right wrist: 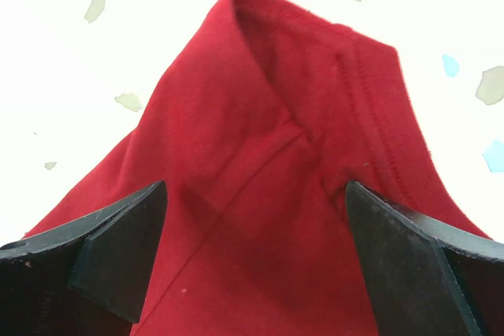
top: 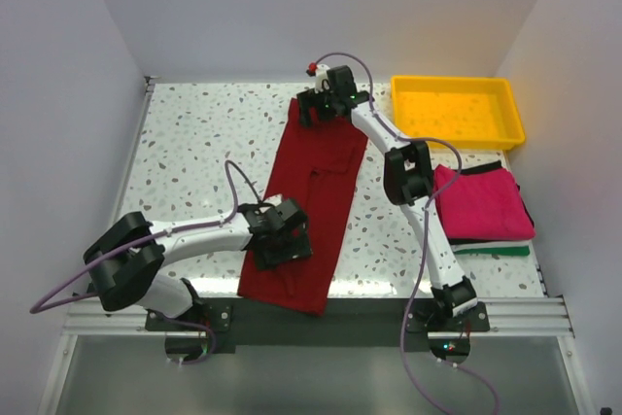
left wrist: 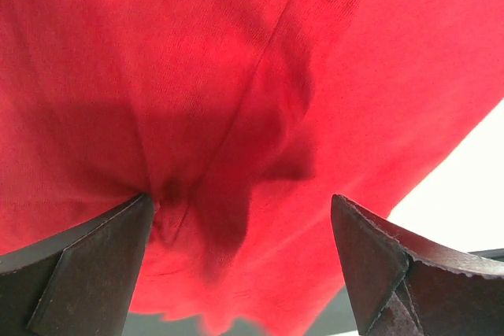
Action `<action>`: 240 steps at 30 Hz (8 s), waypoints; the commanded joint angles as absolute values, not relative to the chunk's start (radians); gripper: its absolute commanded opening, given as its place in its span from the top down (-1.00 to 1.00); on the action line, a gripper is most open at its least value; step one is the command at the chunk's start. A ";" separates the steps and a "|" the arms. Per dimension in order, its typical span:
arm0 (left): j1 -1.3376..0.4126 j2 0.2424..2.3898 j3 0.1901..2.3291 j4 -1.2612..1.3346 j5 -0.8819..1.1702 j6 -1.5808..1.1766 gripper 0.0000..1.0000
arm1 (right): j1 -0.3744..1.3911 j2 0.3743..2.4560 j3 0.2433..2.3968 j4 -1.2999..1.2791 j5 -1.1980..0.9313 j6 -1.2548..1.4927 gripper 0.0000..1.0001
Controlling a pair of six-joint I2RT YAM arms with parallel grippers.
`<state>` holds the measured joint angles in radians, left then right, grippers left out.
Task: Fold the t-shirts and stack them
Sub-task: Fold the tshirt
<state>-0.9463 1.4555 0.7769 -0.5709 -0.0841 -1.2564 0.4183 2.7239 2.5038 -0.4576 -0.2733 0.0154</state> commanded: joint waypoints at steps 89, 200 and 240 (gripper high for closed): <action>-0.937 1.456 0.865 -0.529 -0.205 -0.795 -0.26 | 0.583 1.479 0.836 -0.248 -0.261 0.540 -0.97; -0.899 1.129 0.373 -0.425 -0.092 -1.002 1.00 | 0.627 1.108 0.379 -0.336 -0.258 0.796 1.00; -0.499 1.667 1.159 -0.227 -0.169 -0.658 1.00 | 0.410 1.647 1.152 -0.247 -0.144 0.477 1.00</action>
